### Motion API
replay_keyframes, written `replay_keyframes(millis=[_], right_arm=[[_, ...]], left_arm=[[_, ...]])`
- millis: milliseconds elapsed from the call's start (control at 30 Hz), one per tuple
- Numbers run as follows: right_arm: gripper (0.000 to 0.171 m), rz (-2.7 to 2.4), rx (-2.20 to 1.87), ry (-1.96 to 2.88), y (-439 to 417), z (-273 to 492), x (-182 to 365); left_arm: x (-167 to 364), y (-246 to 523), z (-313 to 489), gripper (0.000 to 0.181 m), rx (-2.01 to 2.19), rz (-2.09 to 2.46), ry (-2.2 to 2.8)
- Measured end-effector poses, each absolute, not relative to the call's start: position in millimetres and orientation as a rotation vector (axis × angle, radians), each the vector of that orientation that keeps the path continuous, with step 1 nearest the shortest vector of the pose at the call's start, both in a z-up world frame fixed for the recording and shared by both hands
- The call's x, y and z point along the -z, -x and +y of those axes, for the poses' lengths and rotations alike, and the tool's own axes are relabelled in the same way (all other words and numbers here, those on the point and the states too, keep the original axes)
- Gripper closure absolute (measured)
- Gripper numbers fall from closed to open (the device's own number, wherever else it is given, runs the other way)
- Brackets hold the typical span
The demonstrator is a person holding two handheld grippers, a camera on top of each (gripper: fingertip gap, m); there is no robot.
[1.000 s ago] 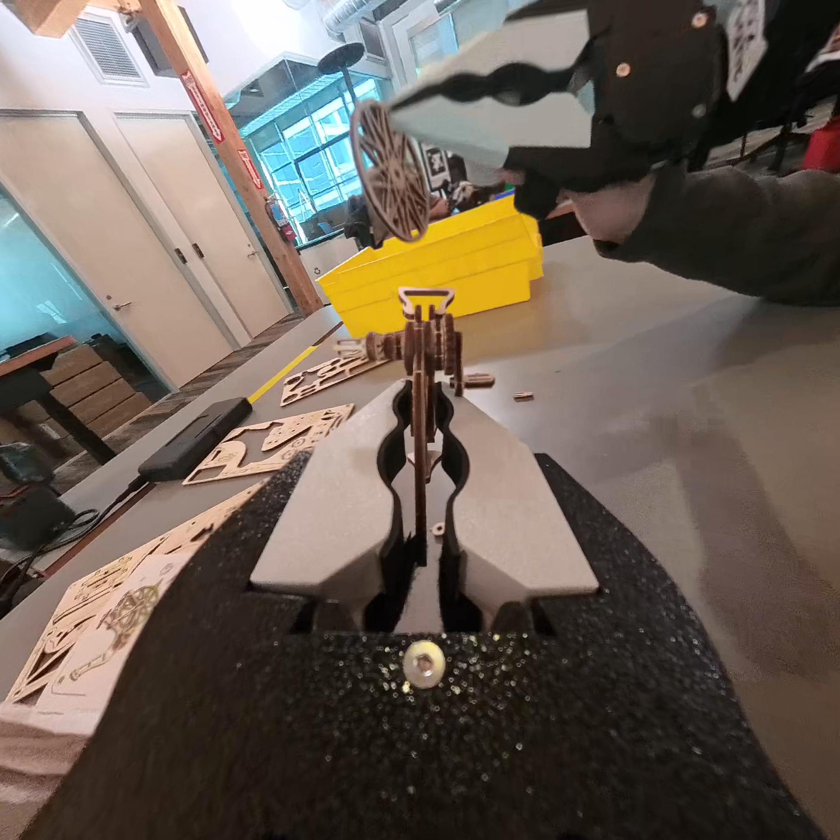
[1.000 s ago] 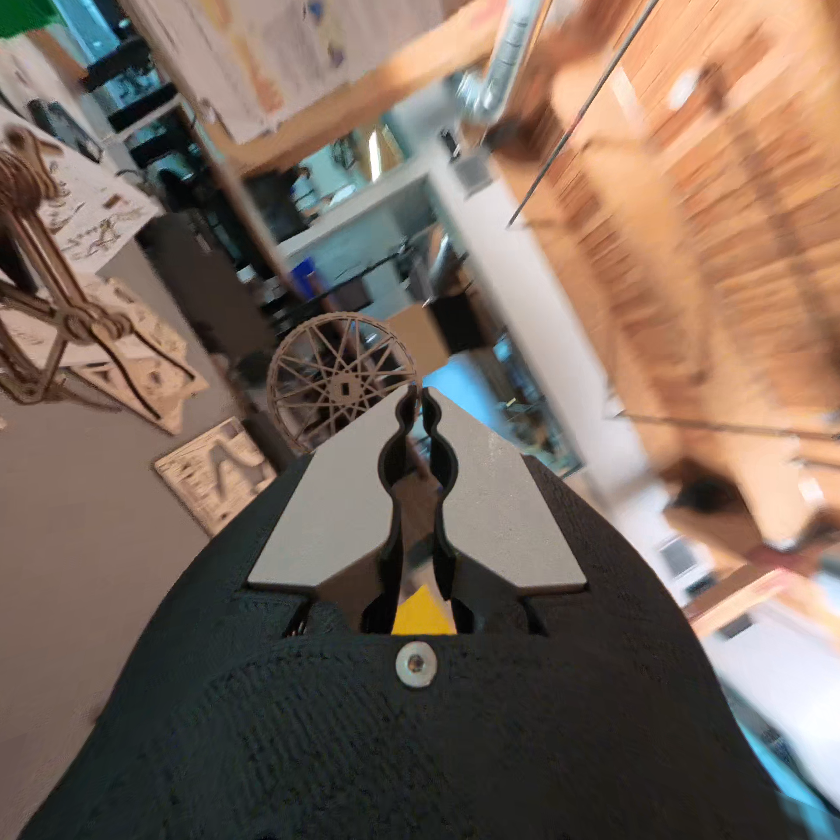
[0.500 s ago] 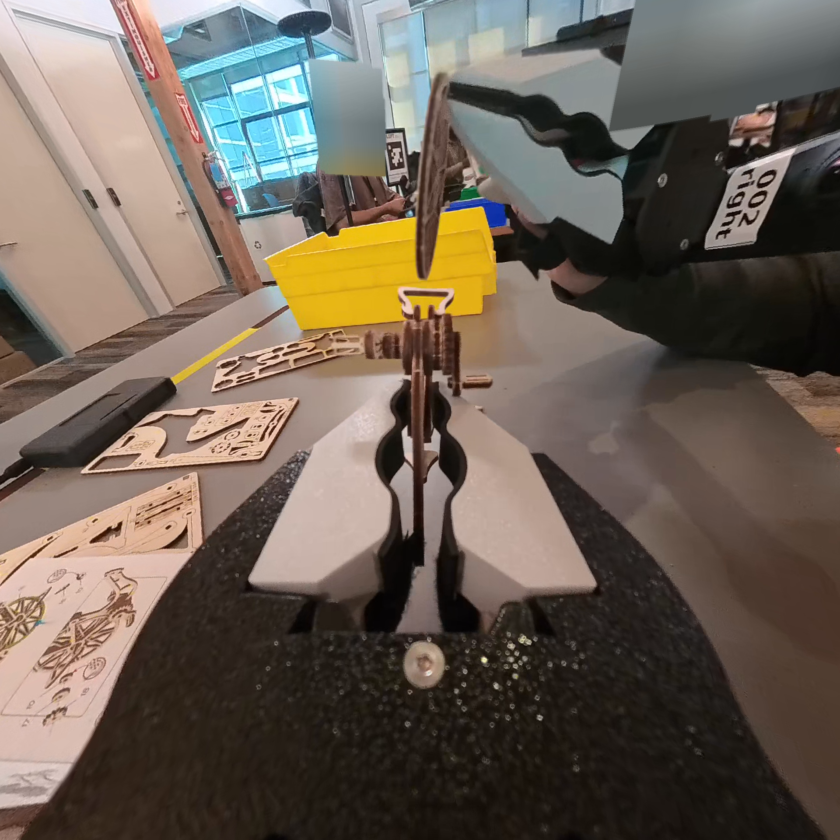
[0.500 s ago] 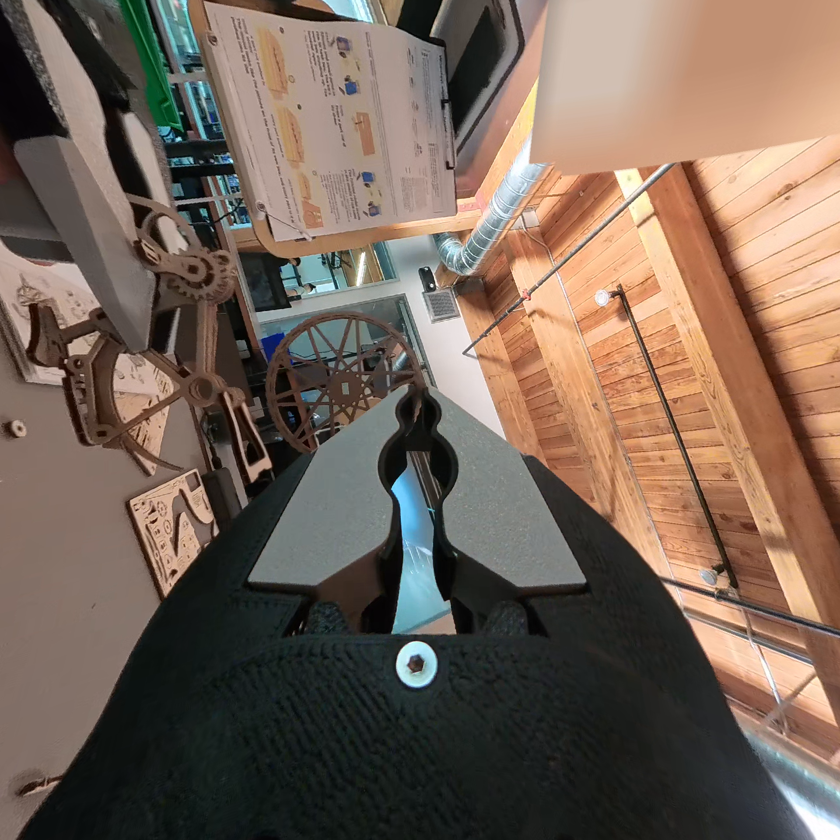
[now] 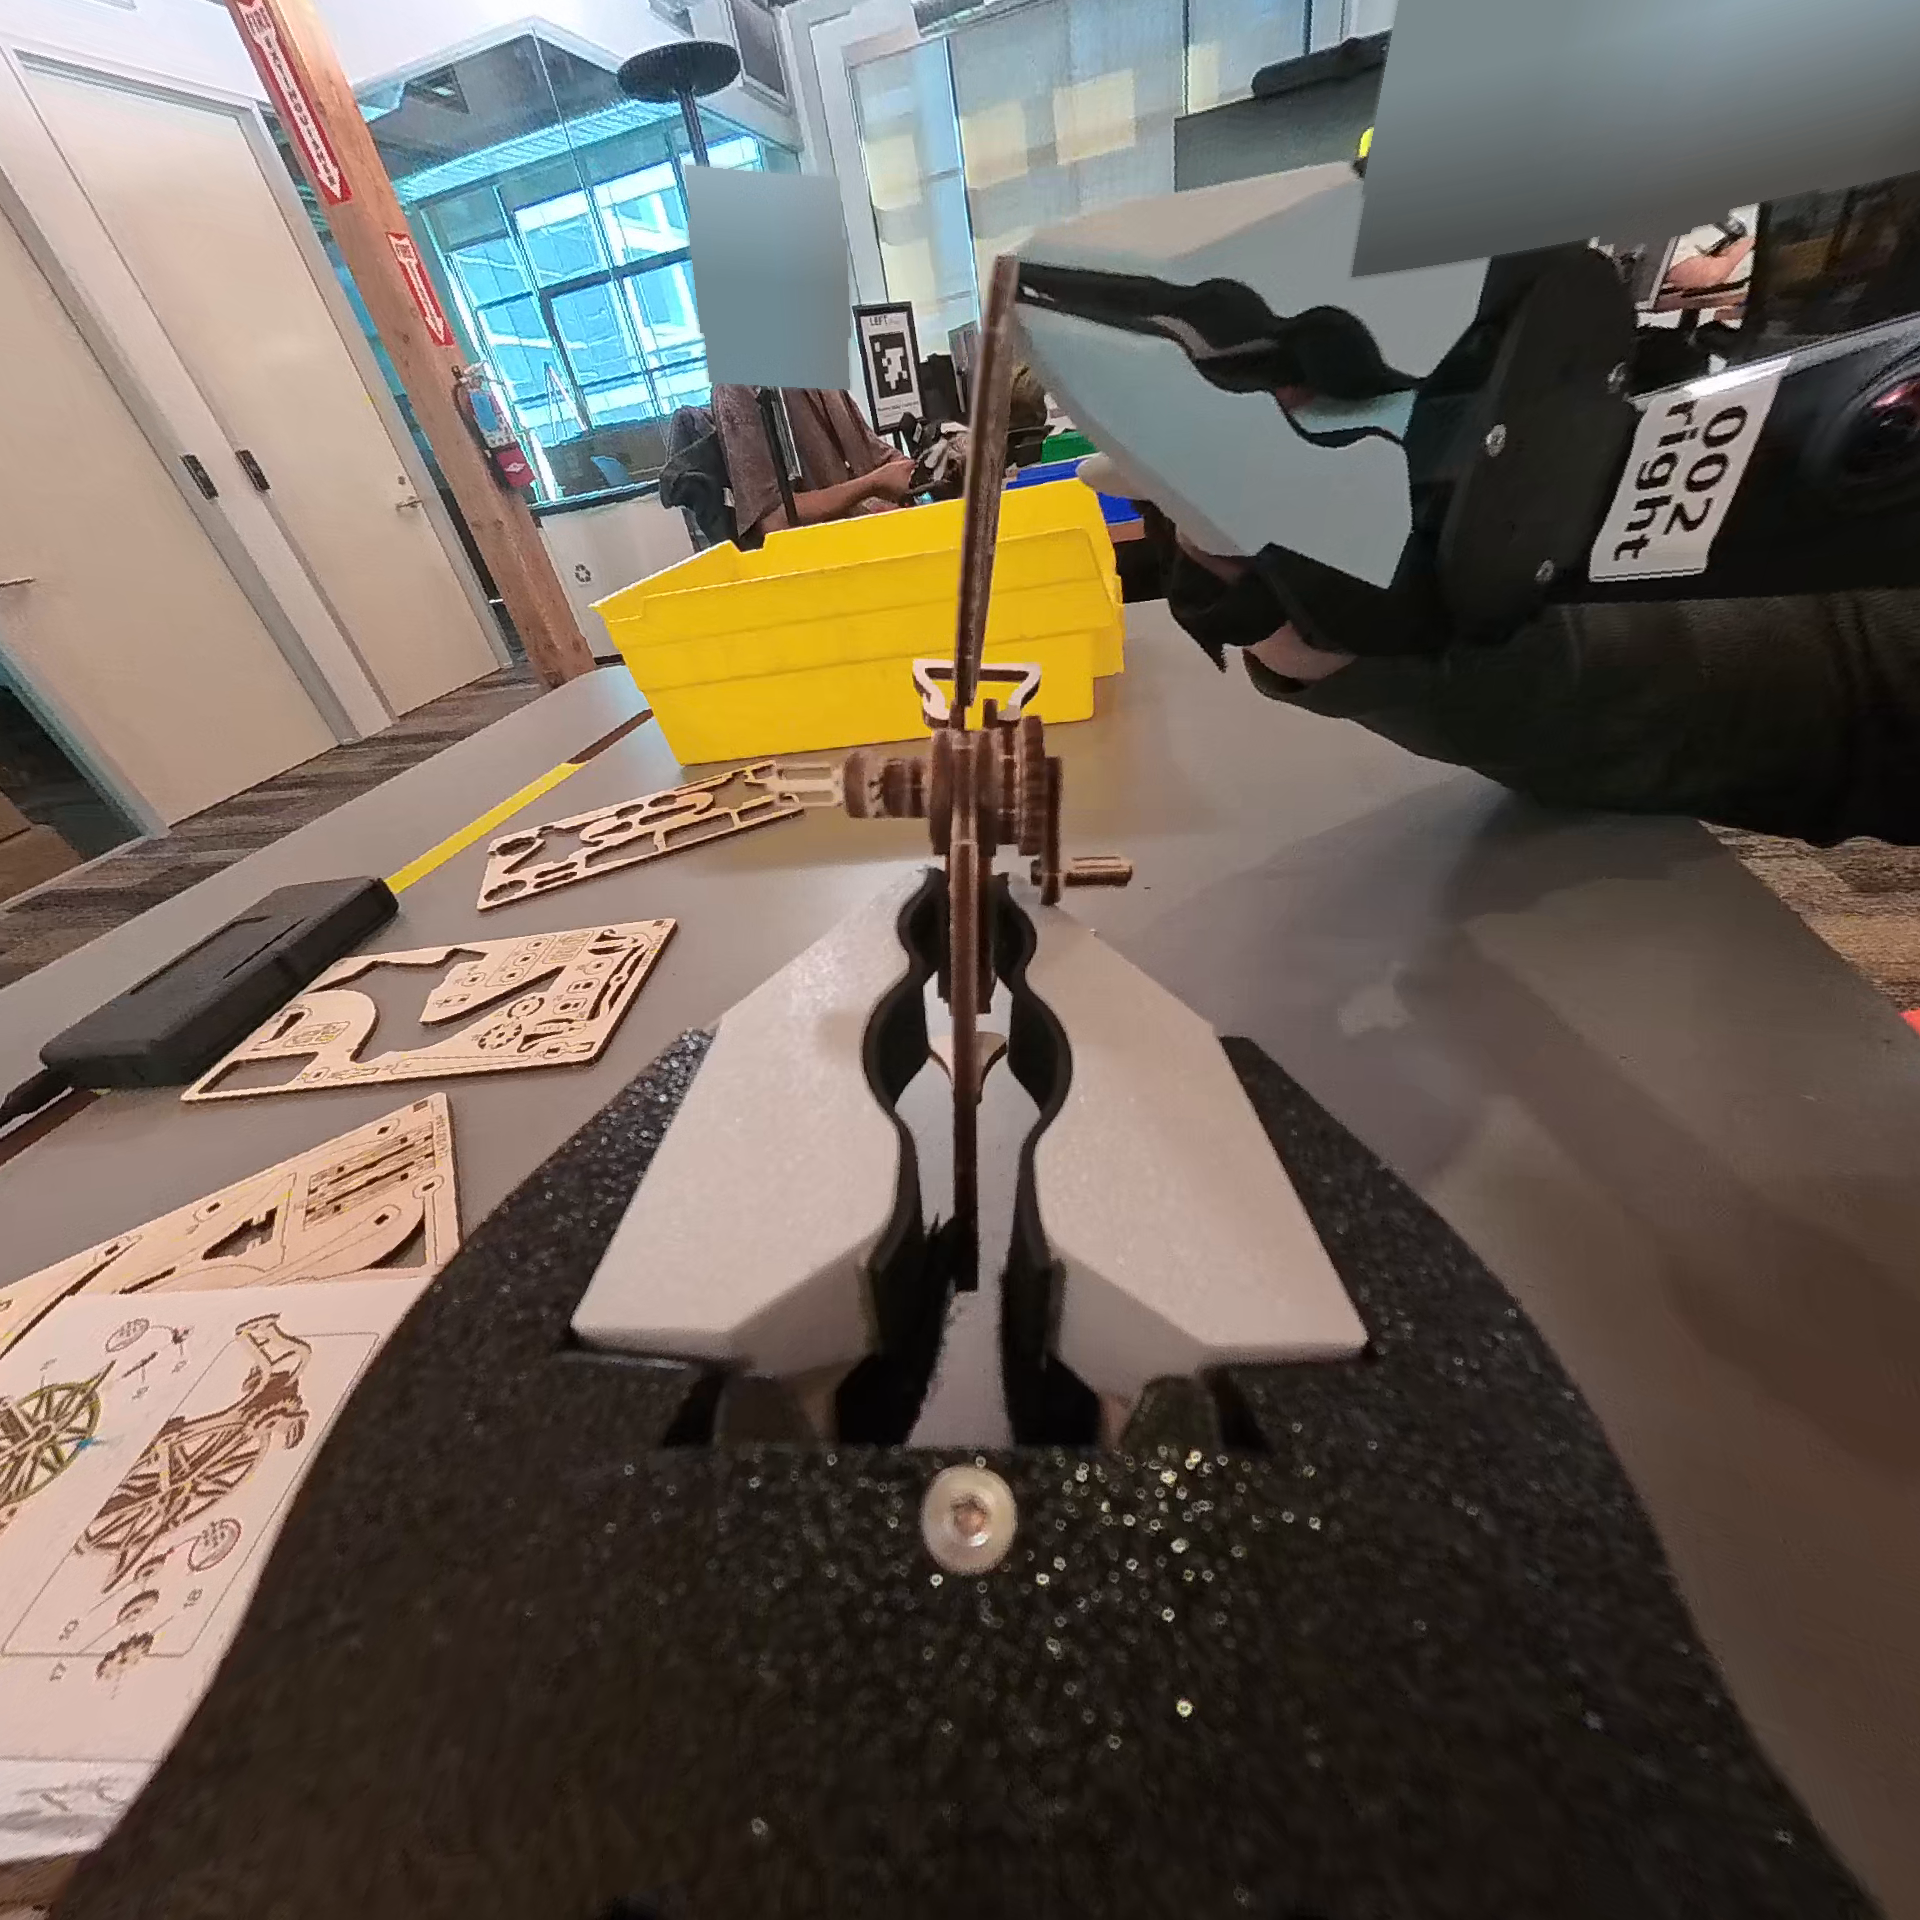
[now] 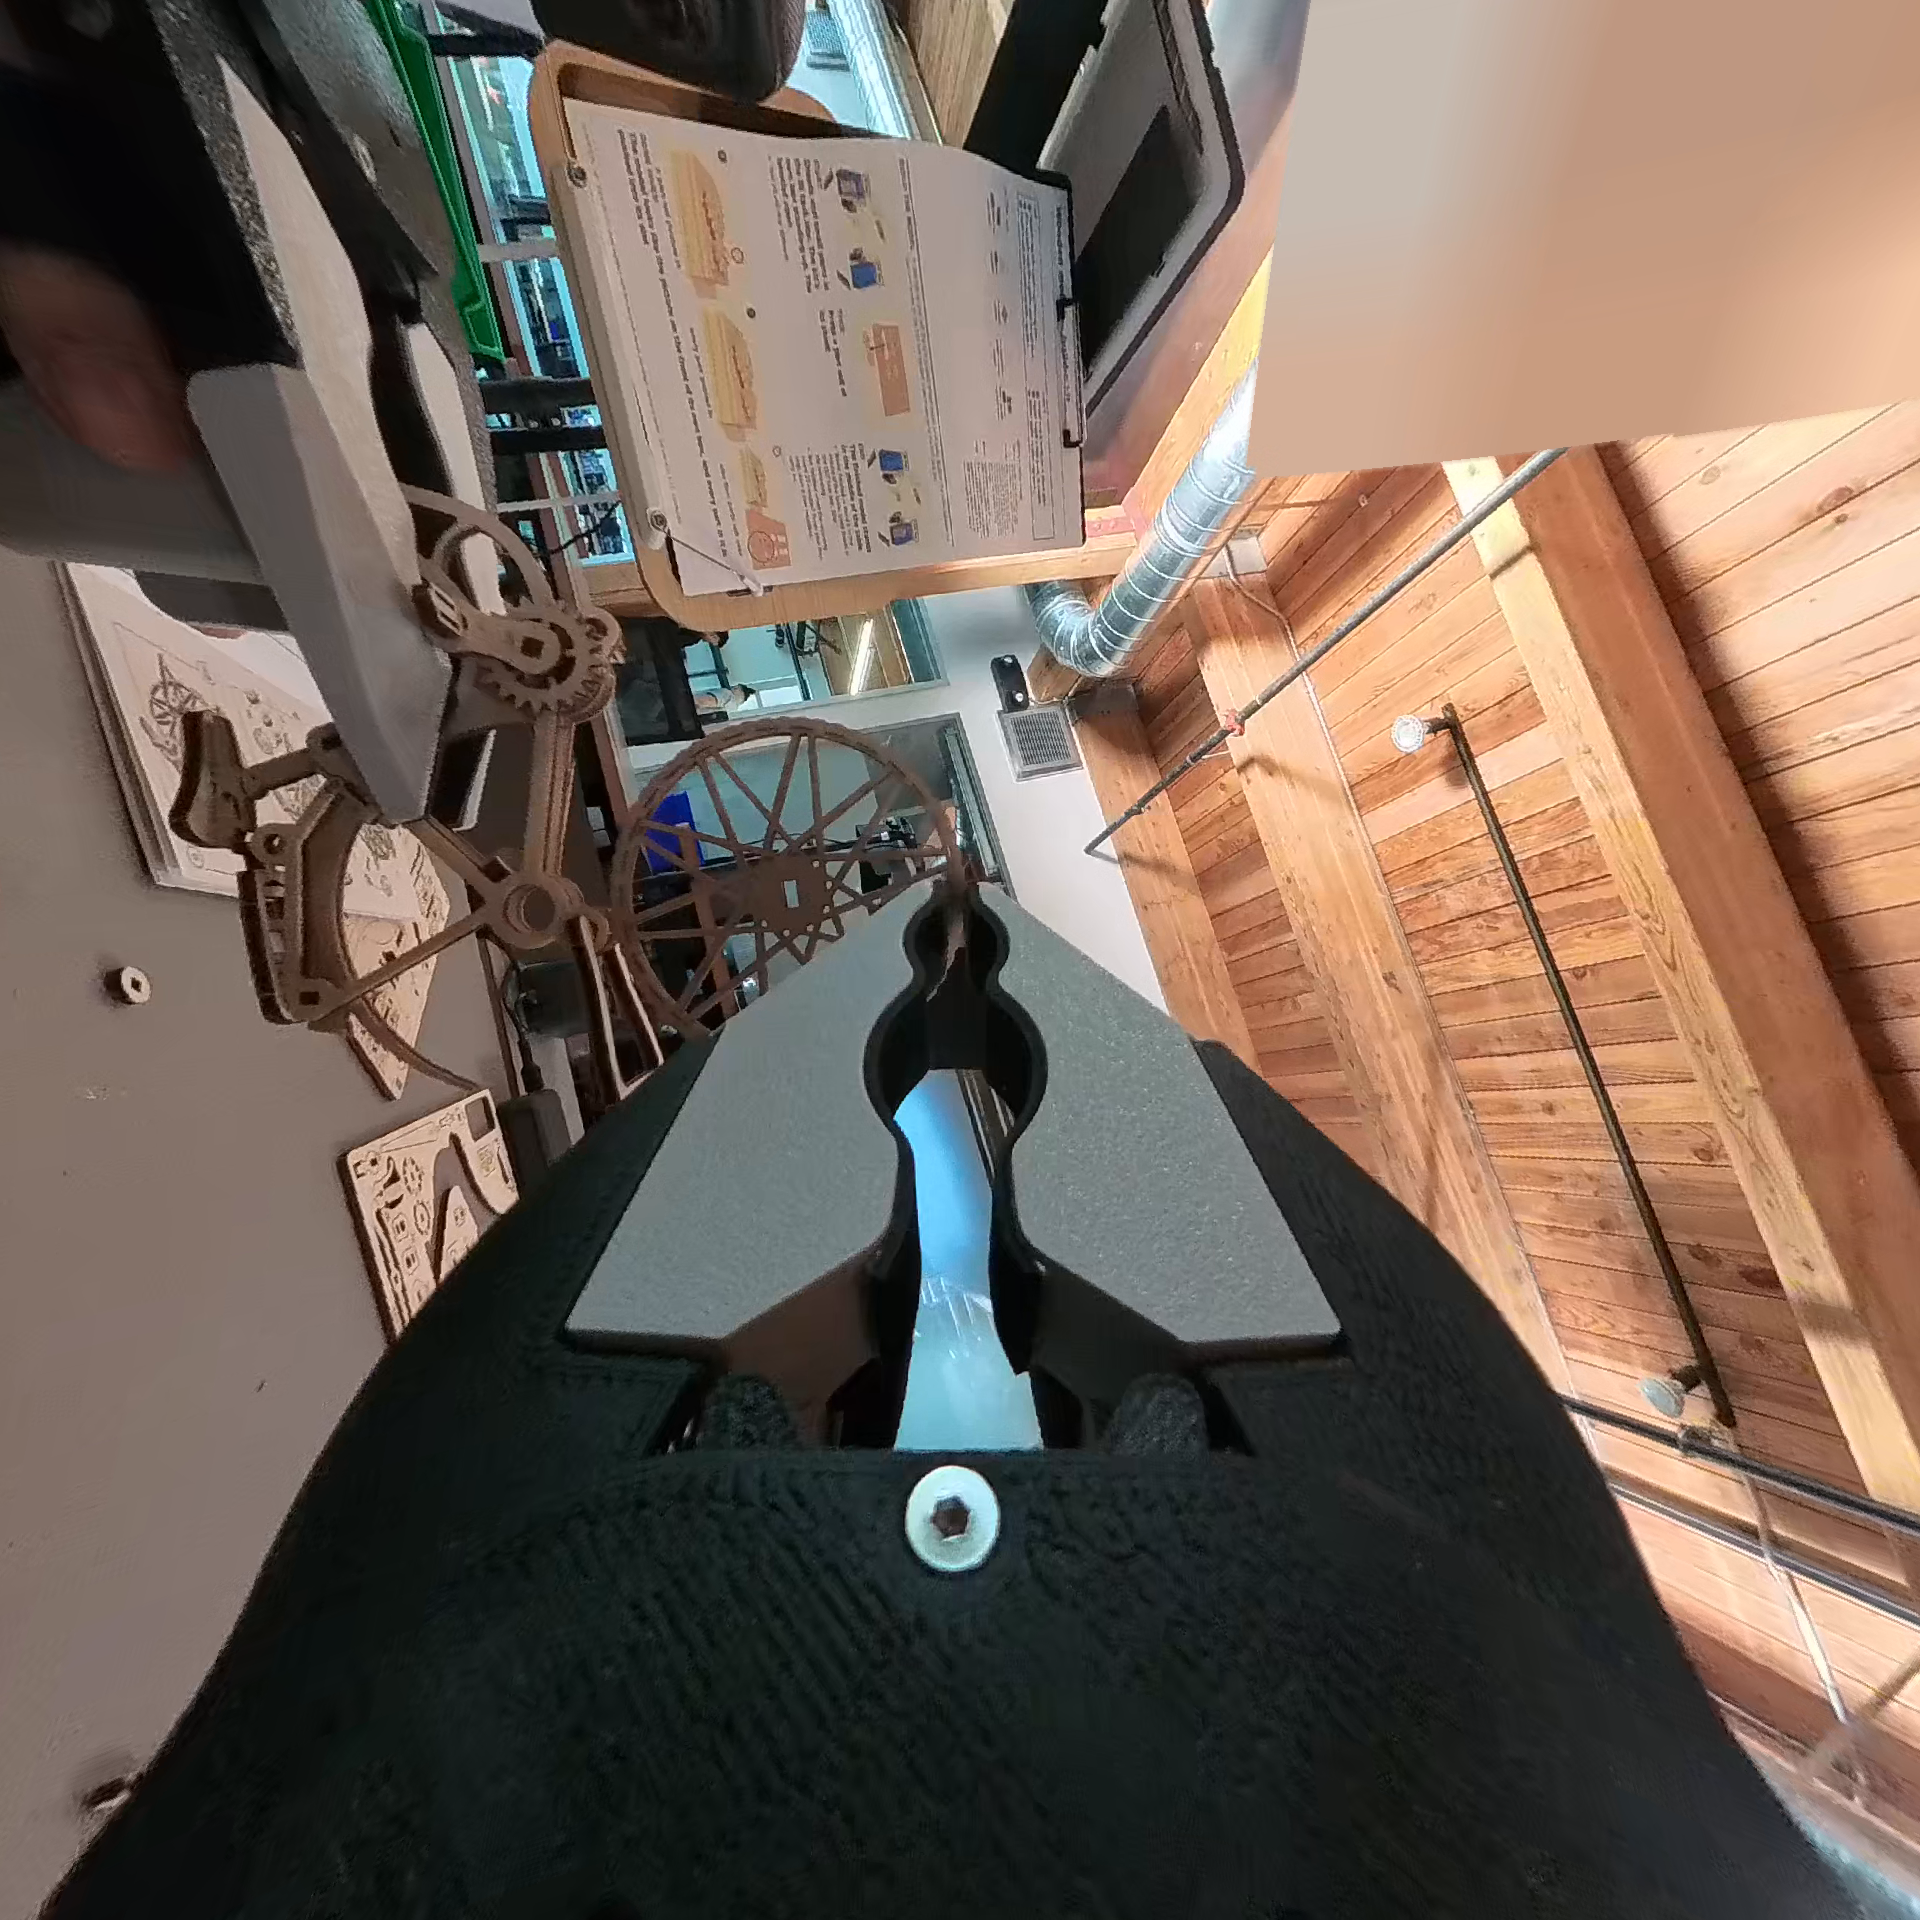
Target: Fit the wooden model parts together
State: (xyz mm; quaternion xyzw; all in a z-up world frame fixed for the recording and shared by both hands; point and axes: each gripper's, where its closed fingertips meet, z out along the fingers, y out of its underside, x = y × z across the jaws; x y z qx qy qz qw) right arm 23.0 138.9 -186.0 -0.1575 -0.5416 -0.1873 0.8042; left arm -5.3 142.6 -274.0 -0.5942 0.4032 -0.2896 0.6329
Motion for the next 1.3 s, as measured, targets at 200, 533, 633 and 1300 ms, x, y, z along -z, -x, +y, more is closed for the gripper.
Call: replay_keyframes(millis=[200,533,633,1300], right_arm=[[0.171,-1.173,0.409,0.327,-21.1,137.9,188.4],[0.171,-1.232,0.397,0.321,-20.4,141.3,197.4],[0.171,-1.245,0.378,0.323,-18.8,140.2,199.3],[0.171,-1.283,0.310,0.412,-17.2,146.9,201.3]], left_arm=[[274.5,5.2,142.7,0.175,0.665,0.925,1.362],[268.0,9.4,140.9,0.175,0.741,0.892,1.338],[269.5,8.2,140.7,0.175,0.732,0.903,1.342],[271.4,8.9,145.0,0.176,0.770,0.882,1.385]])
